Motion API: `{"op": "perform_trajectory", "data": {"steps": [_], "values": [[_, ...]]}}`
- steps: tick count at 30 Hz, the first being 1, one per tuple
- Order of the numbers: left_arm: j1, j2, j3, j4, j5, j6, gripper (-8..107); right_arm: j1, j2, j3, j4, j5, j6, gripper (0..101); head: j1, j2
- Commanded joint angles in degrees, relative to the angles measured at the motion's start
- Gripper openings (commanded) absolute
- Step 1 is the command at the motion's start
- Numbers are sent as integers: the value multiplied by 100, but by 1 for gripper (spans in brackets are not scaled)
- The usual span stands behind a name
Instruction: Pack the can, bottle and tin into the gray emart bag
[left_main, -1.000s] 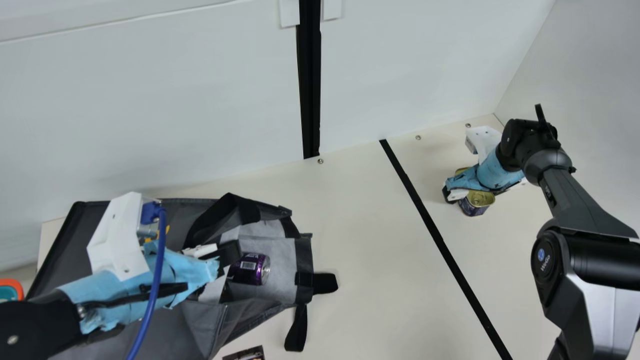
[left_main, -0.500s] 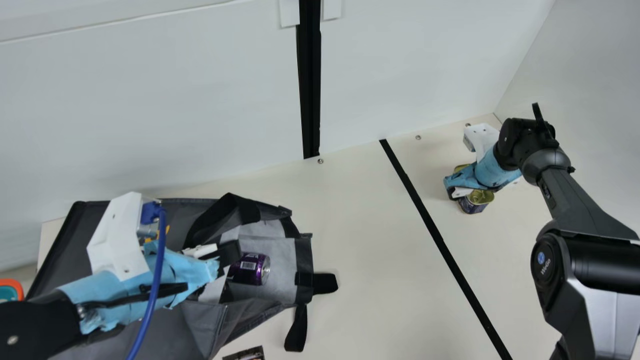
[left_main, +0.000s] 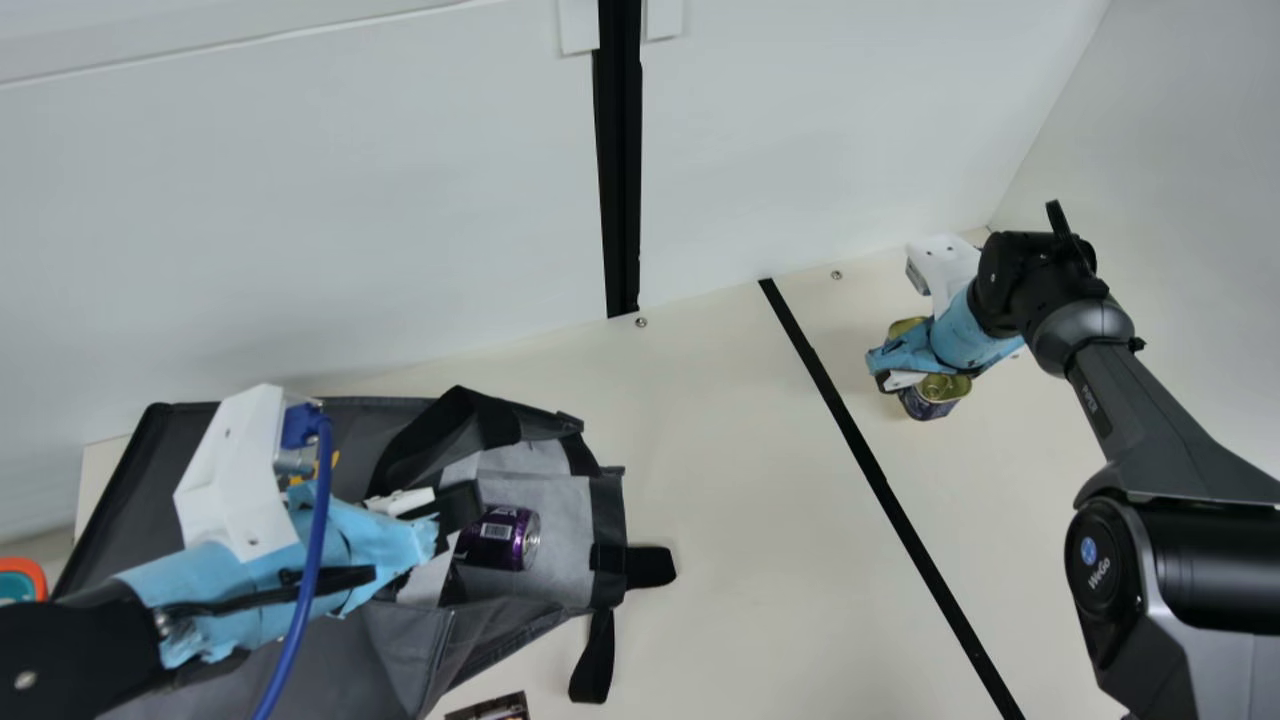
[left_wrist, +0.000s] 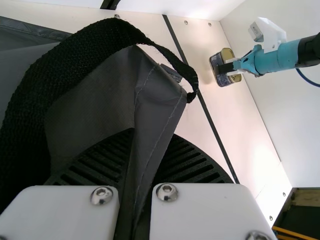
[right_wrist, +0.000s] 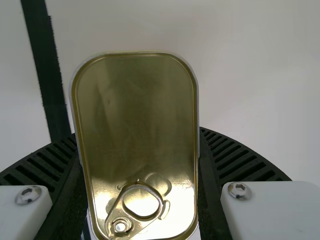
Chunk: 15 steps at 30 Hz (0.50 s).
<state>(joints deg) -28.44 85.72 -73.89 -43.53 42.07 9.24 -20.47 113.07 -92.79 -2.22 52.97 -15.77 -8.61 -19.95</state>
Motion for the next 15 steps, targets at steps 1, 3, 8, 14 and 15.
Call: {"op": "perform_trajectory", "data": {"steps": [1,3,8,14,15], "values": [[0,0,0,0,0,0,10,44,-106,90,-43,-27,24,0,-139,-5],[0,0,0,0,0,0,10,108,-213,190,-75,-45,51,0,-139,-5],[0,0,0,0,0,0,10,275,-471,424,-127,-70,107,0,-139,-5],[0,0,0,0,0,0,10,481,-766,713,-183,-107,127,0,-139,-5],[0,0,0,0,0,0,10,515,-813,762,-188,-120,117,0,-139,-5]]}}
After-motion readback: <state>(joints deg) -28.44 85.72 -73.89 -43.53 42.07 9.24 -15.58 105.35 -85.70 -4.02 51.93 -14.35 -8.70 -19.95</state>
